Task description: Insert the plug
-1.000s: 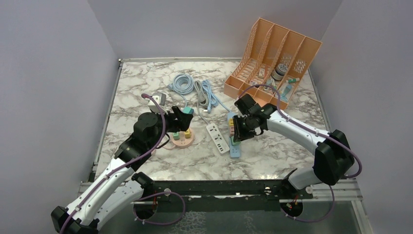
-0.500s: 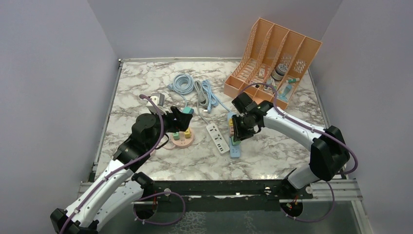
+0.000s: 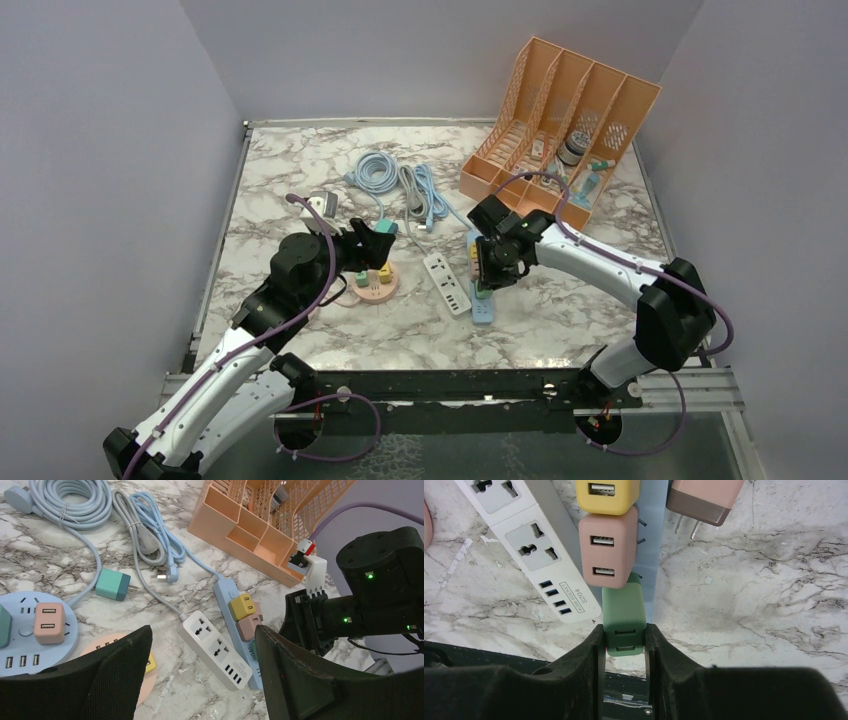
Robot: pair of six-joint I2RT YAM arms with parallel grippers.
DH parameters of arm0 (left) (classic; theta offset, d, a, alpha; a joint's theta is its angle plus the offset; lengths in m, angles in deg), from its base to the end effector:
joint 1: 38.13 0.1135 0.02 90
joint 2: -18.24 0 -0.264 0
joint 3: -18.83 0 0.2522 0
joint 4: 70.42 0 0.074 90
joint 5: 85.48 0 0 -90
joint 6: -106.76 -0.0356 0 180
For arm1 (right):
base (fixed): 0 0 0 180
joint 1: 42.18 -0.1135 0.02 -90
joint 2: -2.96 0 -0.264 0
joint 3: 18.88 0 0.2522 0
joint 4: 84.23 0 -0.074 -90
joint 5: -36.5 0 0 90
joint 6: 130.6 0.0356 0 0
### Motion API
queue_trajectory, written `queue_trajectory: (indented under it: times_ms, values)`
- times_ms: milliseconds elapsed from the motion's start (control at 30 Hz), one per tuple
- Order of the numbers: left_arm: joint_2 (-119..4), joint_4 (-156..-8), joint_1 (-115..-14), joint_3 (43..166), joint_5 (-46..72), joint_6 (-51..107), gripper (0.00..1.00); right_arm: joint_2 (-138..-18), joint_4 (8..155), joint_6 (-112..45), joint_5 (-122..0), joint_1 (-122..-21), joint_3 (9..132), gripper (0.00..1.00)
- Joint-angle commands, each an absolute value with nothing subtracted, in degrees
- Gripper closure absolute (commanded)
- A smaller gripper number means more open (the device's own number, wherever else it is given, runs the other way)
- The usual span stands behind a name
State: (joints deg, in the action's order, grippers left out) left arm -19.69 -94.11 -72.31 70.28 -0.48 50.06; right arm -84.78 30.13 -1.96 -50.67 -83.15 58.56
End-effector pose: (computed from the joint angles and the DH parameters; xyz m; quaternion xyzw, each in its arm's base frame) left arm 0.1380 -0.0900 0.3154 -0.0221 0.7665 -0.3282 0.5516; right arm 0.2158 0.1851 0.2259 -0.0172 0.9920 0.0595 0.1097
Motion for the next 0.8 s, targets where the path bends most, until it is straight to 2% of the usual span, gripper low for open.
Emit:
queue_trajectory:
  times_ms: [0, 767]
  values:
    - [-19.34, -93.19, -71.97, 69.94, -0.76, 50.33, 0.23, -87.4, 28.91, 1.25, -41.39, -84.4, 57.57, 0.99]
    - [-19.04, -93.88, -71.97, 70.3, -0.58, 50.01, 0.23, -97.47, 32.08, 6.32, -37.44, -89.38, 58.03, 0.99]
